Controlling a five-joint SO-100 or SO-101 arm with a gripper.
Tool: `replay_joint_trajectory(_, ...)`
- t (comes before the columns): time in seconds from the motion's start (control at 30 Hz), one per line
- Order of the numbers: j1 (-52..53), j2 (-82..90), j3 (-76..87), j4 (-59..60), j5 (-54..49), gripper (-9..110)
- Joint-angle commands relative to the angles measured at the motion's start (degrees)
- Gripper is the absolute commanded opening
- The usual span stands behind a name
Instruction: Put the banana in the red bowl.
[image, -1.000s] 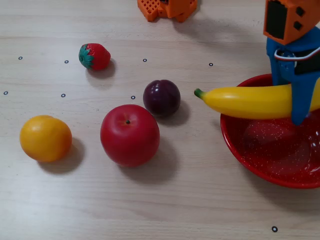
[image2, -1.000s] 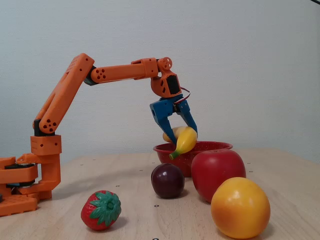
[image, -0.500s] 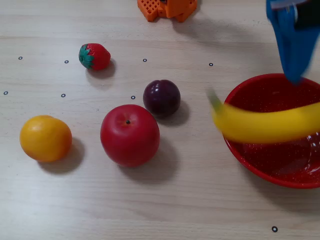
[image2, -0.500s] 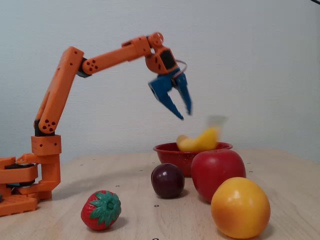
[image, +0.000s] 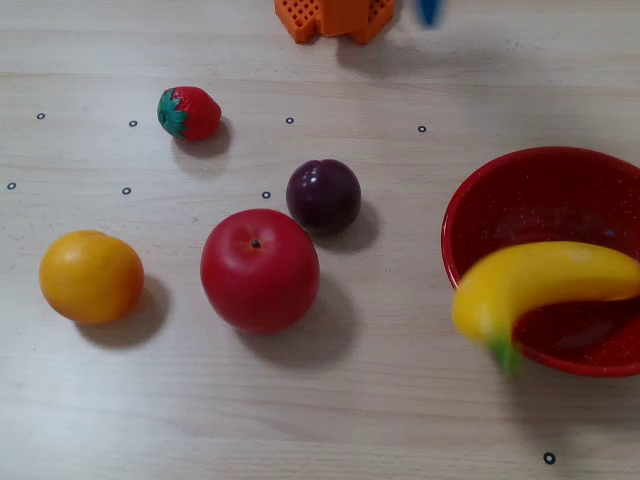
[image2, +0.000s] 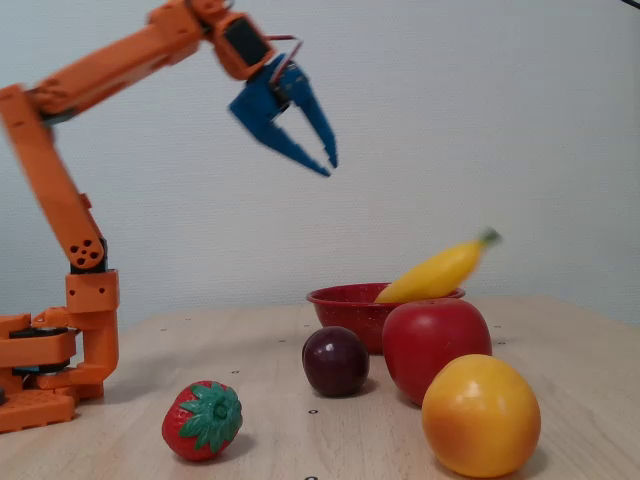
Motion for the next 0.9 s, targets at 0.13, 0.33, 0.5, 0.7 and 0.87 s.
replay_joint_trajectory(0.13,-7.91,24.79,31.55,-11.78,1.49,0)
replay_joint_trajectory(0.33,-10.37,44.74,55.28,-13.18,1.14,0)
replay_joint_trajectory(0.5,-10.72,57.3,68.2,-12.48,-0.7,0)
replay_joint_trajectory(0.7,-12.48,67.41,78.57,-14.06,-4.57,0)
replay_joint_trajectory(0.87,-14.77,70.05,83.85,-16.26,-6.77,0)
